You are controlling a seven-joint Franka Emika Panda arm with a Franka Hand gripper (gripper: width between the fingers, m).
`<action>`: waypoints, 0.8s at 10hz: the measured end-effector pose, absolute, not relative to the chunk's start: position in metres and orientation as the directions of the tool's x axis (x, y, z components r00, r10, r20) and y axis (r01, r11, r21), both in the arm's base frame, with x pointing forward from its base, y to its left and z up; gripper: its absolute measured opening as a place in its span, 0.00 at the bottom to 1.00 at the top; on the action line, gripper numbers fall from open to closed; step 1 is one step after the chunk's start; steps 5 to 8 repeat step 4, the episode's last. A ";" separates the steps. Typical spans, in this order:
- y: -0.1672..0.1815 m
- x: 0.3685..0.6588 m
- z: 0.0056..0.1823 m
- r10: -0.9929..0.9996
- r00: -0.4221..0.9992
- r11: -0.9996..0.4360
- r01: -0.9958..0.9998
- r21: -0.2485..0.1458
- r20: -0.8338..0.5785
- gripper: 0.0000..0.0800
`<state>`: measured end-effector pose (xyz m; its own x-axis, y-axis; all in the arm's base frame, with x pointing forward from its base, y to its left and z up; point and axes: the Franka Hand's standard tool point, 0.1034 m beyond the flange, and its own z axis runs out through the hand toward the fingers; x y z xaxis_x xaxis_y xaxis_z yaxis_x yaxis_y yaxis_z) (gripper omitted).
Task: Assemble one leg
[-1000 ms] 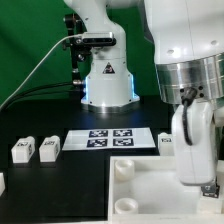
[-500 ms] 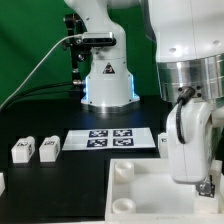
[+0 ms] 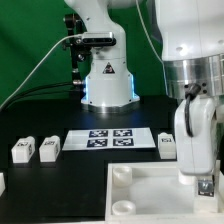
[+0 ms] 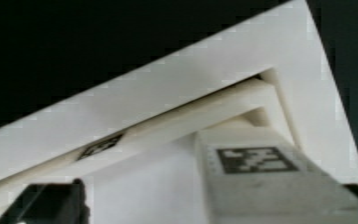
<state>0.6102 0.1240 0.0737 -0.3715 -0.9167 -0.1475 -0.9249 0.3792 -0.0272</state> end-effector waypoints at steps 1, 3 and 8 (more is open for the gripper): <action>0.124 0.610 0.077 -0.918 -0.368 0.376 -0.926 -0.030 -0.151 0.81; 0.124 0.610 0.075 -0.918 -0.368 0.376 -0.926 -0.028 -0.148 0.81; 0.124 0.610 0.074 -0.918 -0.368 0.375 -0.926 -0.028 -0.148 0.81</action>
Offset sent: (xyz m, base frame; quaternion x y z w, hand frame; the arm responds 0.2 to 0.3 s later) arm 0.0000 0.0000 0.0000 0.0000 0.0000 0.0000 1.0000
